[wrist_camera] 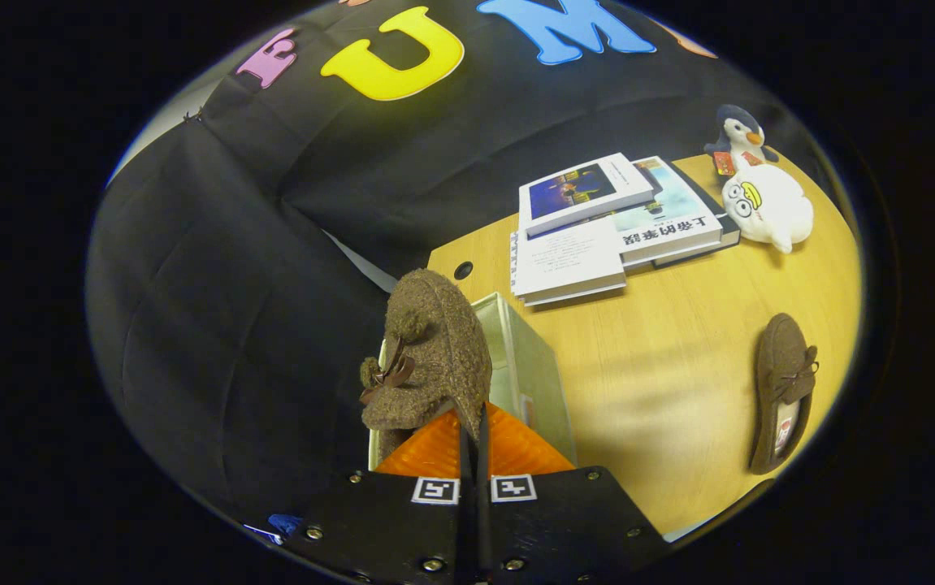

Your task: Open the storage box then place both shoes into the box .Put the left shoe in first, then the right shoe, with the right side of both shoes facing outward in a uniform manner.

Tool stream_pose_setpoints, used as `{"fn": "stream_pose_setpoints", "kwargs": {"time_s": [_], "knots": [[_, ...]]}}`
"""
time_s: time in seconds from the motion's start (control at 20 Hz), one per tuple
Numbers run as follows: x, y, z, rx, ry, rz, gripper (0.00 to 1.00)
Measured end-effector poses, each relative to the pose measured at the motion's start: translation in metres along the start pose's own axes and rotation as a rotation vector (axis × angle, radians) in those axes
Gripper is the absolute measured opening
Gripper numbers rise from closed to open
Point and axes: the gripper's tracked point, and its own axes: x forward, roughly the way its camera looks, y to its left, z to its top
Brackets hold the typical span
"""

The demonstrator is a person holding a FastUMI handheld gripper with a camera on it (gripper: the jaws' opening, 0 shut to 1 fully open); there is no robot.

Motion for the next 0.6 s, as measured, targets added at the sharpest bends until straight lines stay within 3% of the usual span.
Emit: {"fn": "stream_pose_setpoints", "kwargs": {"time_s": [0.6], "knots": [[0.09, 0.022, -0.062, 0.007, 0.121, -0.045, 0.0]]}}
